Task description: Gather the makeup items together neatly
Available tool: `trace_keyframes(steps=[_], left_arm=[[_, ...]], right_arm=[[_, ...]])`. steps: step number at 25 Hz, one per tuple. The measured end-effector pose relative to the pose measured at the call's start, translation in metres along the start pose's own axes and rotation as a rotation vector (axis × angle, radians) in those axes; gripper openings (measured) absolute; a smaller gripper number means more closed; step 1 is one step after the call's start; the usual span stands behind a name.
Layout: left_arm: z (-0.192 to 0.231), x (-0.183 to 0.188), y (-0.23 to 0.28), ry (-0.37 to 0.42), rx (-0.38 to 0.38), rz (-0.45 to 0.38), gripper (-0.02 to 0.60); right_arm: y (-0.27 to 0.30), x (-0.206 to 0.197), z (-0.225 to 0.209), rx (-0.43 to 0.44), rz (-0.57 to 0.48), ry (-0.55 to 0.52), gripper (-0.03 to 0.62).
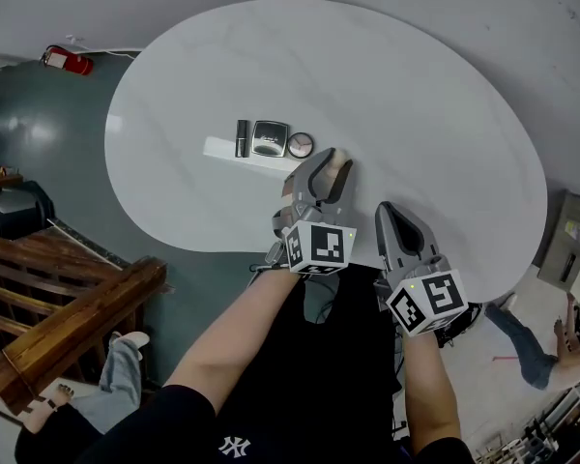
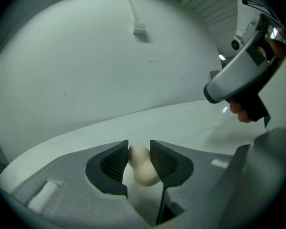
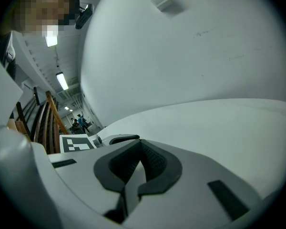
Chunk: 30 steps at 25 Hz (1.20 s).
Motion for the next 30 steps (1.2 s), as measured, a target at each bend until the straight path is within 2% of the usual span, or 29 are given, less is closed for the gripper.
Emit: trace_keyframes(steps=[9,14,25,30], left_arm=[[-0.008,-0.013,-0.021,0.031,-0.025,0.041,0.135],[-0.009,-0.014,-0.028,0.024,-0.040,0.049,0.135],[0.013,0.003,-0.011,0.104,0.043,0.053,0.130],[0.017,0.001,-0.002,0.117,0.043,0.083,0.130]], right_arm=[[-0.003,-0.001,0.018,0.002,-0.018,-0.010,0.012],[-0.006,-0.003,0.025,0.014,-0.026,-0.018,0.012],[-0.007,0.002,0.016,0.004,-0.025,-0.013,0.012],[-0.003,0.003,0.013,-0.002,-0.015,-0.009,0.012]])
Point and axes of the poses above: the fingertips, and each gripper's own axes: y forward along the fingers, z to its left, x out of its top, the point moved 9 cm from there along -y, backward along the fingers, and after that the axes turned 14 degrees about -x, right-handed, at the moved point
